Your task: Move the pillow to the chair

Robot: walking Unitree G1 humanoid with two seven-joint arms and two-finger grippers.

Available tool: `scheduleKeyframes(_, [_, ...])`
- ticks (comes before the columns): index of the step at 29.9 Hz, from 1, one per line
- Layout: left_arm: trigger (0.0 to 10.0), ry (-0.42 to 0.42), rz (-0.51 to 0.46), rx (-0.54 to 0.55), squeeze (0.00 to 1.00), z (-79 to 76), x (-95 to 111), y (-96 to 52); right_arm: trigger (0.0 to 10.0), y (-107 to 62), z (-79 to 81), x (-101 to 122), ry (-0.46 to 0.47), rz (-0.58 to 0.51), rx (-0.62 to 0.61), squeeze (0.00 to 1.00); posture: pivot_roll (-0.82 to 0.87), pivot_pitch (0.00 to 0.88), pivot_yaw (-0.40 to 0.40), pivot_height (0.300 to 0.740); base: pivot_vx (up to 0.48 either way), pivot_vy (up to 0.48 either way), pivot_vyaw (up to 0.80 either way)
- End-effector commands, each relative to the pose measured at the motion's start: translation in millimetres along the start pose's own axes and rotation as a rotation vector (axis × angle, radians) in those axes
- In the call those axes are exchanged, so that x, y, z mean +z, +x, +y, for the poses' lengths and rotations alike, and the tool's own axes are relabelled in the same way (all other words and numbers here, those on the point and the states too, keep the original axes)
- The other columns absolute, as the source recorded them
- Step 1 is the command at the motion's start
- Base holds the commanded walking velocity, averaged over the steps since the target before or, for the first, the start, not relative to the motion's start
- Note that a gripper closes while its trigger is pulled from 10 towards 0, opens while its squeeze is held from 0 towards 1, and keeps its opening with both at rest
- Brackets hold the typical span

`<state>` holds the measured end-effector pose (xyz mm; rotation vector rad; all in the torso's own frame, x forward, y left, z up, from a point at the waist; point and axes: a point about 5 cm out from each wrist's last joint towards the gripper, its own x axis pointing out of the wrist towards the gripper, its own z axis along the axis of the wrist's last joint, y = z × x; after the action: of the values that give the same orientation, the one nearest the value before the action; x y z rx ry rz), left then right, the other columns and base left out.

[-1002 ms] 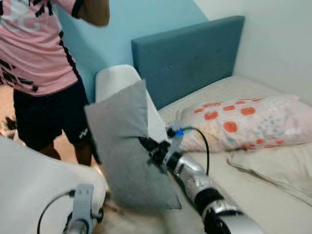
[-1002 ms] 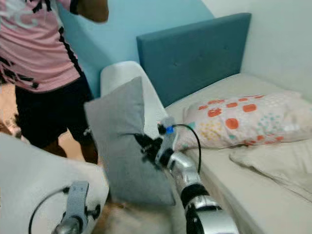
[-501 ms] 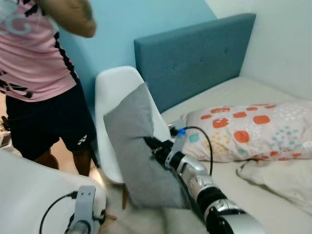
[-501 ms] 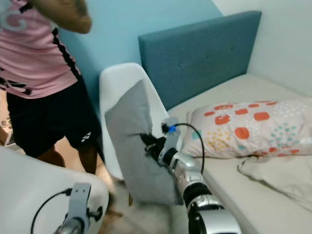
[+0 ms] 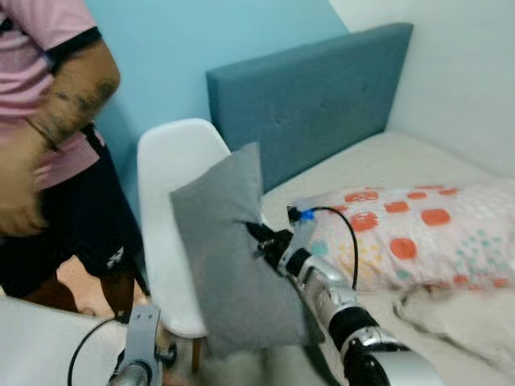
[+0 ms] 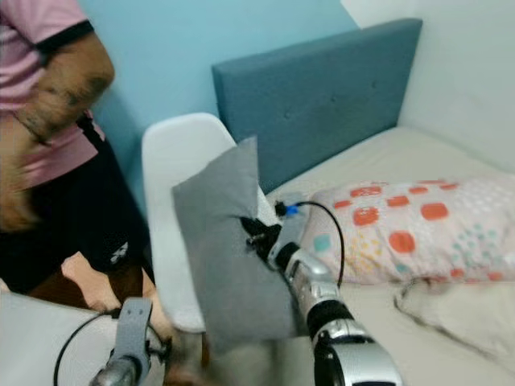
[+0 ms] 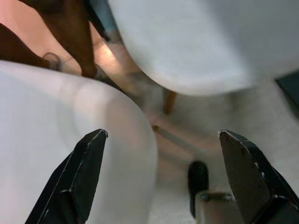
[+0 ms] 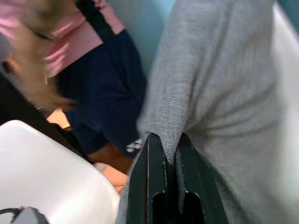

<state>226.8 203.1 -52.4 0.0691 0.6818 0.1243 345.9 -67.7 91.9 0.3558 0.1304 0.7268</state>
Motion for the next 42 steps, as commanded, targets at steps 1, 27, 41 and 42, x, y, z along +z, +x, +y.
scheduleKeyframes(1, [10.0, 0.005, 0.013, 0.014, 0.00, 6.2, -3, -0.8, 10.0, 7.3, 6.7, 13, -0.018, -0.062, 0.044, 0.00, 0.06, 0.000, 0.062, 0.738, 0.360, 0.000, 0.00])
scheduleKeyframes(27, [10.0, 0.072, -0.070, 0.222, 0.00, 25.6, 18, 2.4, 10.0, 8.3, 40.3, -27, 0.017, 0.186, 0.336, 0.00, 0.07, 0.000, 0.039, 0.738, 0.124, 0.000, 0.00])
scheduleKeyframes(41, [10.0, 0.054, -0.163, 0.226, 0.00, 19.9, 35, 4.5, 10.0, 4.3, 22.7, -38, -0.022, 0.315, 0.126, 0.00, 0.09, 0.000, 0.039, 0.698, 0.000, 0.000, 0.00])
scheduleKeyframes(42, [10.0, 0.054, -0.161, 0.220, 0.00, 18.5, 34, 4.4, 10.0, 2.4, 20.7, -40, -0.026, 0.322, 0.112, 0.00, 0.09, 0.000, 0.039, 0.693, 0.000, 0.000, 0.00])
